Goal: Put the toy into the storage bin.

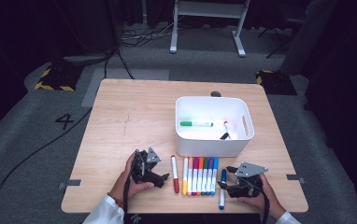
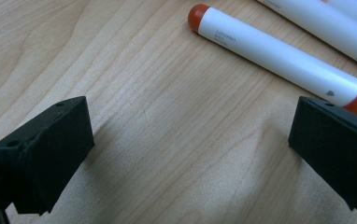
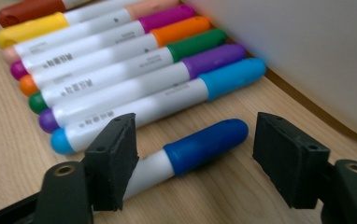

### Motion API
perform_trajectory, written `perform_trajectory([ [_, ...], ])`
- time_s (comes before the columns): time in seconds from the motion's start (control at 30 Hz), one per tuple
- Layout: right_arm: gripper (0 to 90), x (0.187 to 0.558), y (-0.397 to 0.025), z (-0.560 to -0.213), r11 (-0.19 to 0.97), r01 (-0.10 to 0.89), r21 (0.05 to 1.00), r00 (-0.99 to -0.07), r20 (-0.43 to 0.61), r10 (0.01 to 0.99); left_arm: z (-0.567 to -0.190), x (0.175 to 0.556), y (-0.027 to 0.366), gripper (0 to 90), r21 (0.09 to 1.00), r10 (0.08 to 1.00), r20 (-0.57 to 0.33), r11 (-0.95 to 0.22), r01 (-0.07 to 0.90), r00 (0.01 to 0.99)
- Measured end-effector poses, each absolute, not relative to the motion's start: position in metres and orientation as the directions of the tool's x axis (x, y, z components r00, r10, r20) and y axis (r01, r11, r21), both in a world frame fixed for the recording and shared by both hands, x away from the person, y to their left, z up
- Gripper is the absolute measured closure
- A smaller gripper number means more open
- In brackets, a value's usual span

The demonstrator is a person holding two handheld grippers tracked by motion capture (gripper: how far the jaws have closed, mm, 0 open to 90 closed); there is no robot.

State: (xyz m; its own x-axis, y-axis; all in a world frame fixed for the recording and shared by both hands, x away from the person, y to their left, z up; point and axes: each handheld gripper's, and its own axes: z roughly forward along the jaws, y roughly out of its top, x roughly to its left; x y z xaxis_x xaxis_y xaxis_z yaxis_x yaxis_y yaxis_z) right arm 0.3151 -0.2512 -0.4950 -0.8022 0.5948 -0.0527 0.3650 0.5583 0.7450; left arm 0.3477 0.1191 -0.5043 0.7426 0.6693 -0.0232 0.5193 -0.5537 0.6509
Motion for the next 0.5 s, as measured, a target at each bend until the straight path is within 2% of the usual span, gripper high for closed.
perform_trajectory([
  [0.13, 42.7, 0.32, -0.265, -0.499, 0.551, 0.392, 0.737, -0.769, -0.067, 0.636, -0.504, 0.348, 0.119, 0.1, 0.651, 0.67, -0.023, -0.554, 0.52, 0.742],
  [0.3, 56.2, 0.326, -0.286, -0.499, 0.509, 0.433, 0.744, -0.74, -0.029, 0.672, -0.504, 0.348, 0.119, 0.1, 0.651, 0.669, -0.024, -0.553, 0.519, 0.743],
  [0.5, 62.9, 0.332, -0.295, -0.499, 0.495, 0.443, 0.747, -0.731, -0.019, 0.682, -0.504, 0.348, 0.119, 0.1, 0.651, 0.669, -0.024, -0.553, 0.52, 0.743],
])
